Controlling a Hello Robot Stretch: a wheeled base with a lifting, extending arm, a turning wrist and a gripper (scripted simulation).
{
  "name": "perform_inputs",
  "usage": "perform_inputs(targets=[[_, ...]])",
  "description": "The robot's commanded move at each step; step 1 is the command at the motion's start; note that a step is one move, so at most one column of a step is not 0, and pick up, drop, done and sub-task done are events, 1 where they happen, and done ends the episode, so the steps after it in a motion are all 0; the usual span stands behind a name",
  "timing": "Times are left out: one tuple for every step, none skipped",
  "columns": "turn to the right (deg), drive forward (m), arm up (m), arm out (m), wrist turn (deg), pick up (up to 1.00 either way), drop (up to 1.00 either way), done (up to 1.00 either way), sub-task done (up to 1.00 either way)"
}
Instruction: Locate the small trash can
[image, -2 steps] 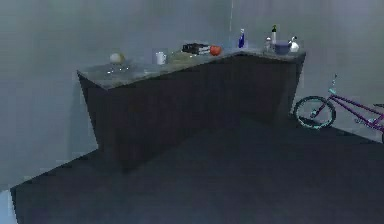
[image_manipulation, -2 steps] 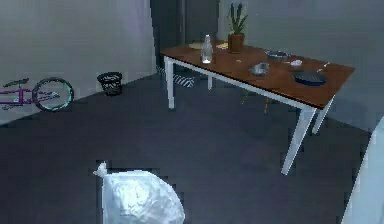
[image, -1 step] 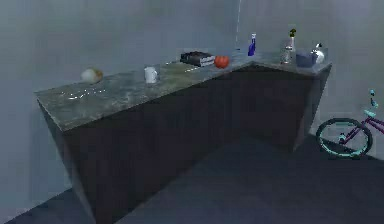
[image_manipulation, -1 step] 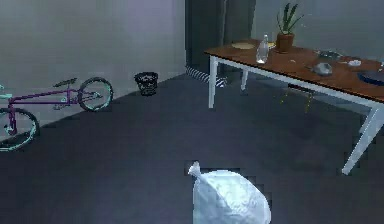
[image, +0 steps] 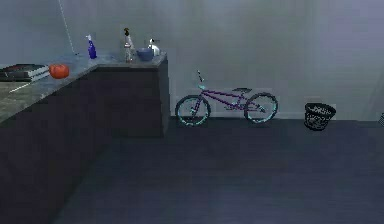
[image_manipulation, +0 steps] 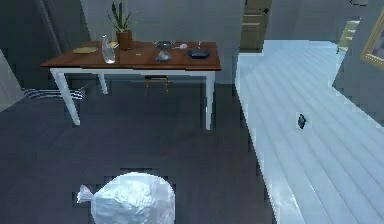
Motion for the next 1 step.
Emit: perform_inputs(targets=[[0.0, 0.55, 0.0, 0.0, 0.0, 0.0, 0.0, 0.0, 0.0]])
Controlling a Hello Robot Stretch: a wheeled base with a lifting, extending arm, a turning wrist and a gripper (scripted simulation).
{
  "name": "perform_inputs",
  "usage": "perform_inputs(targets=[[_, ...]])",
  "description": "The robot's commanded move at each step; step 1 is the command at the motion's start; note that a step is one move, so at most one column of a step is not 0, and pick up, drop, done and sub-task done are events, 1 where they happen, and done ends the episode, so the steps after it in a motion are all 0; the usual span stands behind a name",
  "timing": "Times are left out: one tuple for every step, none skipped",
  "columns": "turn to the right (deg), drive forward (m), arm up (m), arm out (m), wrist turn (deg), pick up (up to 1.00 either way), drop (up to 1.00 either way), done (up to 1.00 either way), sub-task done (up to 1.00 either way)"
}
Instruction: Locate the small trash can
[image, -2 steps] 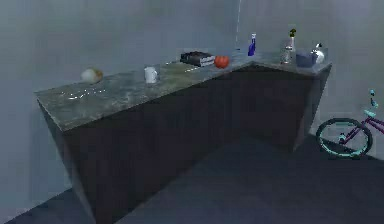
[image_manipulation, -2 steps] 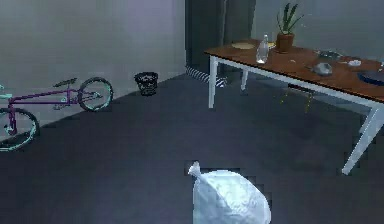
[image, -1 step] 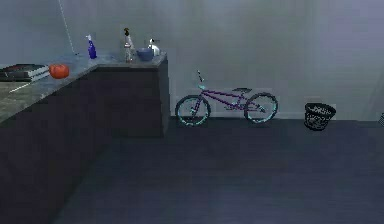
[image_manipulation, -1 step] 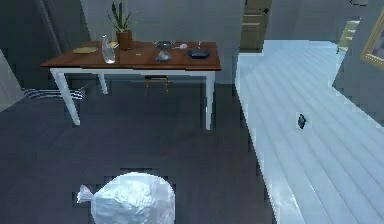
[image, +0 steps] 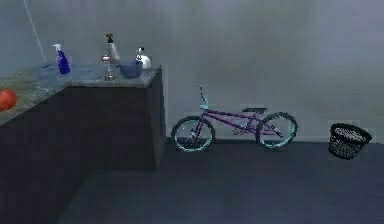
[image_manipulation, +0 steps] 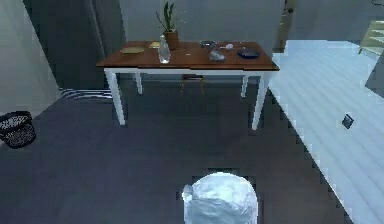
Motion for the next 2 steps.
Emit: perform_inputs(targets=[[39.0, 0.0, 0.0, 0.0, 0.0, 0.0, 0.0, 0.0, 0.0], [0.0, 0.65, 0.0, 0.0, 0.0, 0.0, 0.0, 0.0, 0.0]])
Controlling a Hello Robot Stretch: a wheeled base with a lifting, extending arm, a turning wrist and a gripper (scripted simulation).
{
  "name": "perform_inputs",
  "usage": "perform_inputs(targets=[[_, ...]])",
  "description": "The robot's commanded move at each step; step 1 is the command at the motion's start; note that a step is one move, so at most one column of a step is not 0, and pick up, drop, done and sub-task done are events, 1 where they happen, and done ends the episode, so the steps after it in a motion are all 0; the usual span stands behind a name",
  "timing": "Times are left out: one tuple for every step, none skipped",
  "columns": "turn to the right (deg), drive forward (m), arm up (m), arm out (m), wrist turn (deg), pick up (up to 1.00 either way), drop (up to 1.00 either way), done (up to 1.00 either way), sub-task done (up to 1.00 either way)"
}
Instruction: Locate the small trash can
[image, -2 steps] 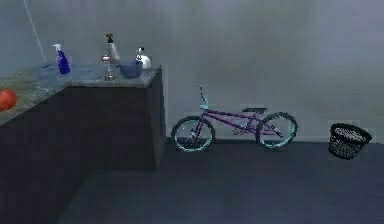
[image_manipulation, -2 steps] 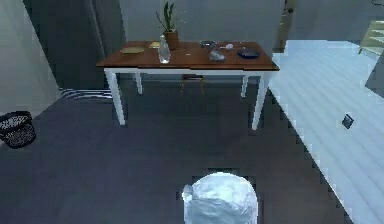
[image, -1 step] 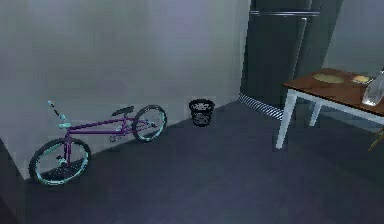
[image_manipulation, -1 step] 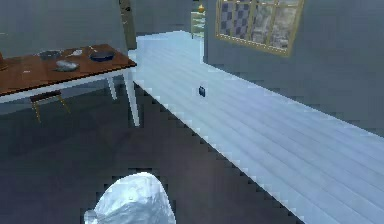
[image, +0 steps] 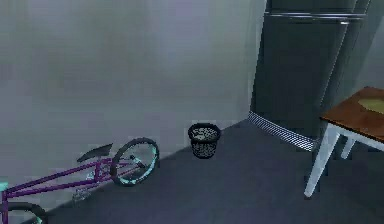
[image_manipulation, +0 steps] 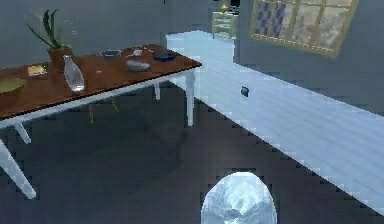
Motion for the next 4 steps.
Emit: perform_inputs(targets=[[27.0, 0.0, 0.0, 0.0, 0.0, 0.0, 0.0, 0.0, 0.0], [0.0, 0.95, 0.0, 0.0, 0.0, 0.0, 0.0, 0.0, 0.0], [-42.0, 0.0, 0.0, 0.0, 0.0, 0.0, 0.0, 0.0, 0.0], [0.0, 0.0, 0.0, 0.0, 0.0, 0.0, 0.0, 1.0, 0.0]])
